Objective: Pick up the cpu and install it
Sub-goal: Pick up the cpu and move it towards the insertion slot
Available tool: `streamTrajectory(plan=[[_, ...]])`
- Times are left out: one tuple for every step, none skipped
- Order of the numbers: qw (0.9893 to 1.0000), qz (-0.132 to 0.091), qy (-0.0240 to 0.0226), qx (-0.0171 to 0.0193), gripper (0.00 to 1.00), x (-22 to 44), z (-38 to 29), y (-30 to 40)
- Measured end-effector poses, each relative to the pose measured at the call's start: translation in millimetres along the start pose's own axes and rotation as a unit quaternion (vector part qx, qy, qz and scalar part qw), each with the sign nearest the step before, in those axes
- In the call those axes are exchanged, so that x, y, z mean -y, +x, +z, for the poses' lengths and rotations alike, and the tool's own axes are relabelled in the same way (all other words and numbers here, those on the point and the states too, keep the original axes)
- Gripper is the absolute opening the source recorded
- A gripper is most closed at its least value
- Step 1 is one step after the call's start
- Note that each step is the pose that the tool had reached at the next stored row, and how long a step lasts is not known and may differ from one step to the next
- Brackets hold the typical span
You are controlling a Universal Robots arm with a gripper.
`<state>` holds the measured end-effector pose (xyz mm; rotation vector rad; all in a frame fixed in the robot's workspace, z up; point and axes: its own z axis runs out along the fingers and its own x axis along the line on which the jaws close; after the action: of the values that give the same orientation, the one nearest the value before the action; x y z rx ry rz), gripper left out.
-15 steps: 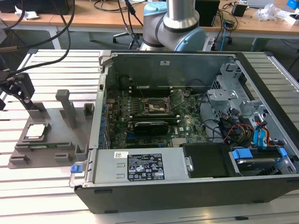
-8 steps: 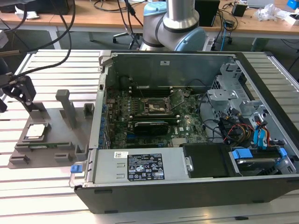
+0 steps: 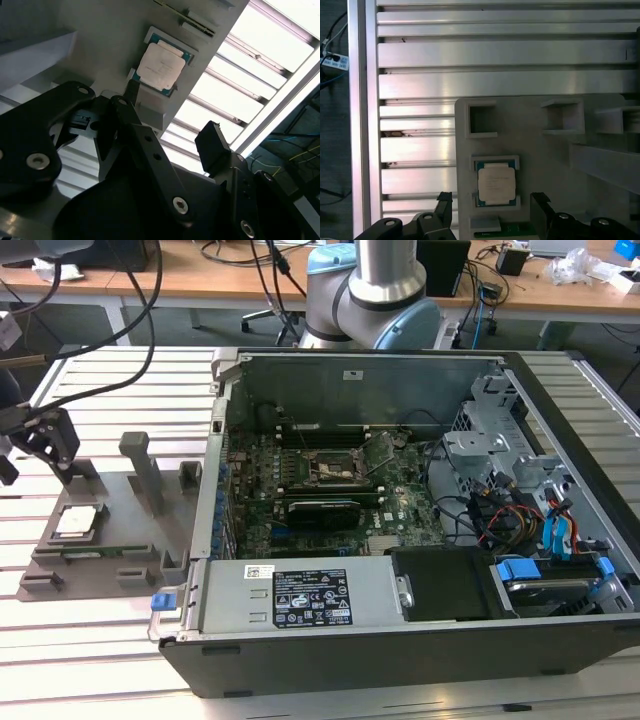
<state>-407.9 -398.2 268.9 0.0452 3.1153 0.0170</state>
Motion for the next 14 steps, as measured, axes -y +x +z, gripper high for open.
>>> streamTrajectory(plan=[[1.0000, 0.000, 0.0000, 0.0000, 0.72, 0.0, 0.4, 0.0], [1.0000, 0.000, 0.0000, 0.0000, 0.72, 0.0, 0.9, 0.0], [1.0000, 0.000, 0.0000, 0.0000, 0.72, 0.0, 1.3, 0.0], [1.0000, 0.000, 0.0000, 0.0000, 0.72, 0.0, 1.9, 0.0], [1.0000, 0.000, 0.0000, 0.0000, 0.72, 0.0, 2.6, 0.1], [1.0000, 0.000, 0.0000, 0.0000, 0.72, 0.0, 3.2, 0.1], [1.0000, 0.000, 0.0000, 0.0000, 0.72, 0.0, 3.7, 0.1], [1.0000, 0.000, 0.0000, 0.0000, 0.72, 0.1, 5.0, 0.1], [1.0000, 0.000, 0.0000, 0.0000, 0.72, 0.1, 6.2, 0.2], [1.0000, 0.000, 0.0000, 0.0000, 0.72, 0.1, 7.0, 0.2], [1.0000, 0.000, 0.0000, 0.0000, 0.72, 0.1, 7.7, 0.2], [1.0000, 0.000, 0.0000, 0.0000, 0.72, 0.1, 8.6, 0.2], [1.0000, 0.000, 0.0000, 0.0000, 0.72, 0.1, 9.1, 0.2], [1.0000, 0.000, 0.0000, 0.0000, 0.72, 0.1, 9.6, 0.2]])
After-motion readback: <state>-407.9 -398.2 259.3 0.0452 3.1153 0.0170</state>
